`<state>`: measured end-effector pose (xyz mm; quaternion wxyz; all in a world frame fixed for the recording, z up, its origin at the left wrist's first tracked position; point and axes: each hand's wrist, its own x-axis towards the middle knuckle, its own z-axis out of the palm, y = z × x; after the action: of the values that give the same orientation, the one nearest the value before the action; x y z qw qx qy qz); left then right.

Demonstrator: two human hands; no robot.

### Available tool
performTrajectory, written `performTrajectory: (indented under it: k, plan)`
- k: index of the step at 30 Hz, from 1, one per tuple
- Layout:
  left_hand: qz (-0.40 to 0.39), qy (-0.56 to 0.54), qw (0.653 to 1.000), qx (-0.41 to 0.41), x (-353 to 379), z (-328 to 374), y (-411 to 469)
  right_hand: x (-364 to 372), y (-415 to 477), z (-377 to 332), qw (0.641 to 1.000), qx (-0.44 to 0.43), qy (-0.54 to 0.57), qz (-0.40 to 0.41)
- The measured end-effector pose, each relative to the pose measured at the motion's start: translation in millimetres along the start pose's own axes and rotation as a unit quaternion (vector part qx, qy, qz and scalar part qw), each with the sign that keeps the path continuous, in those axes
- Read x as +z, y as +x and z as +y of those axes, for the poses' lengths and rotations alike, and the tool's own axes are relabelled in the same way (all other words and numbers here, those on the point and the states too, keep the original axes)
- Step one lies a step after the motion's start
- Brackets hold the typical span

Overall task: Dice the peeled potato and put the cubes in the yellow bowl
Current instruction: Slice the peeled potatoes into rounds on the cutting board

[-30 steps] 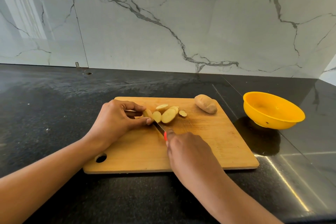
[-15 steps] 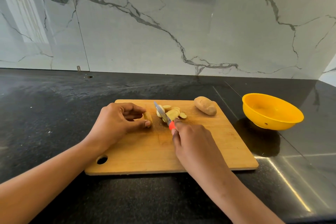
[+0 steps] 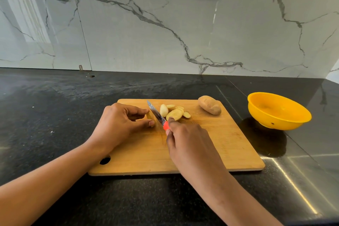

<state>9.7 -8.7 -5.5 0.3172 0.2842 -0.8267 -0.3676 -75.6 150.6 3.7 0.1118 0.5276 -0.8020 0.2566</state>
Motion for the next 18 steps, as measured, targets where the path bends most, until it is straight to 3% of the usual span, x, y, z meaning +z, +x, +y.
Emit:
performTrajectory:
  k: [9, 18]
  plan:
    - [0.002, 0.023, 0.999, 0.023, 0.6, 1.0, 0.3, 2.7, 0.3, -5.1, 0.999, 0.007, -0.04, -0.01]
    - [0.004, 0.037, 0.998, 0.051, 0.7, 5.2, -1.5, -8.1, 12.6, -21.3, 0.996, 0.003, -0.066, -0.068]
